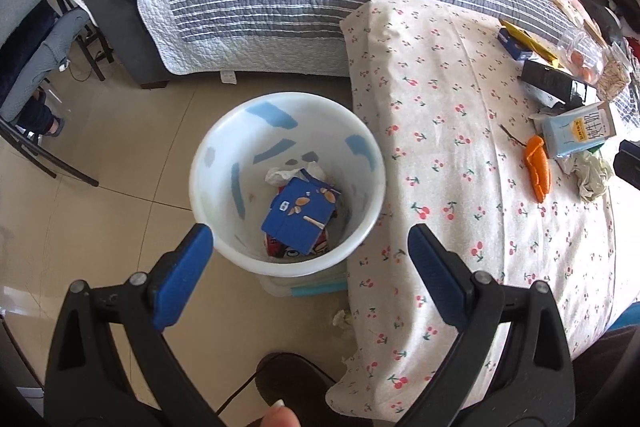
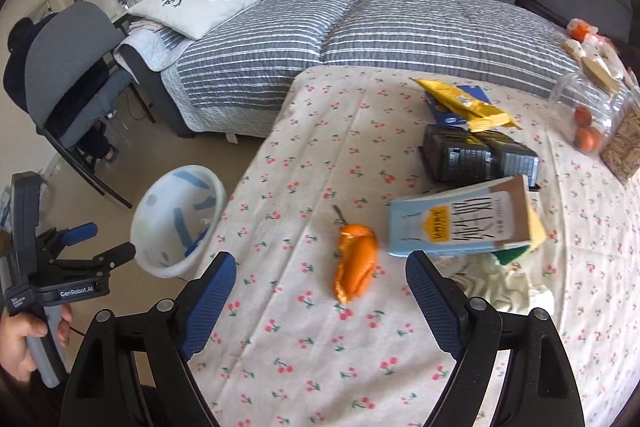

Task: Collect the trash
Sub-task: 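Reach the left tool to the orange peel and grasp it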

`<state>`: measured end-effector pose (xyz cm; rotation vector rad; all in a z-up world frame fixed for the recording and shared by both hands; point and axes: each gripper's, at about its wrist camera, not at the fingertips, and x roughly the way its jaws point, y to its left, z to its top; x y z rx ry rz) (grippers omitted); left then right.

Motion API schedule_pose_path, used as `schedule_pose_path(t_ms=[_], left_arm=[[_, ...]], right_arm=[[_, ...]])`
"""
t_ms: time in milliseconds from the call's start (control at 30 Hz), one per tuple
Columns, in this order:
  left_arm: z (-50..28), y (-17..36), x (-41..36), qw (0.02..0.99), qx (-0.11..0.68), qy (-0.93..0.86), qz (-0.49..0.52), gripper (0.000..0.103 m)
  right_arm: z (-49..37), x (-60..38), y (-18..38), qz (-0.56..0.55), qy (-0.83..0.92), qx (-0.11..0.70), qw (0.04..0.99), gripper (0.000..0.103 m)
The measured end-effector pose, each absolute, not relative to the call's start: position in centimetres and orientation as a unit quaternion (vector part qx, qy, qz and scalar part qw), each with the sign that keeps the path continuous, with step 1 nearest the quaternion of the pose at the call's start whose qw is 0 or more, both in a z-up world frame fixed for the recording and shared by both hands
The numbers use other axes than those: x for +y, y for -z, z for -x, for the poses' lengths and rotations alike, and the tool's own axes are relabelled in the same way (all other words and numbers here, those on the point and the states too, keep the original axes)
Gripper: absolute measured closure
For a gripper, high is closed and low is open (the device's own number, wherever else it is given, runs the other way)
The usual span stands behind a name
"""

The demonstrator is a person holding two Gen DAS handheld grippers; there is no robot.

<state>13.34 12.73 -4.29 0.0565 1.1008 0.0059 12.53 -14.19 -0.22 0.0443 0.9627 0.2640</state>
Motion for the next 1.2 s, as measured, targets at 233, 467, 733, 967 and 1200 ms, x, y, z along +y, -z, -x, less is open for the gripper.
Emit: schedule_pose_path(t_ms=[233,467,733,967,1200], left_arm=[[-13.8,4.0,7.6,0.850,0.525,0.032,-0.044,0.005],[-14.9,4.1,2.2,0.839,0.538,0.063,-0.048,0.005],[-16.3,4.7,-2.7,0.823,0.561,0.090,0.007,0.006],[-17.2,6.0,-6.2,0.812,0.571,0.118,0.036,0.030],[-18.2,7.4,-7.5,0.810,0.573,0.126,0.025,0.048]], right_arm=[[-11.1,-20.4,-0.1,-0.017,-0.052,0.481,0.875,0.012],[-10.0,-25.1,0.5,-0.021,0.004,0.502,0.865,0.011],[-9.2,-28.4,1.4,-0.033,0.032,0.525,0.850,0.011],[-9.3,-30.4,2.2,-0.060,0.041,0.540,0.838,0.011],[-9.3,-30.8,2.5,-0.056,0.041,0.546,0.835,0.011]])
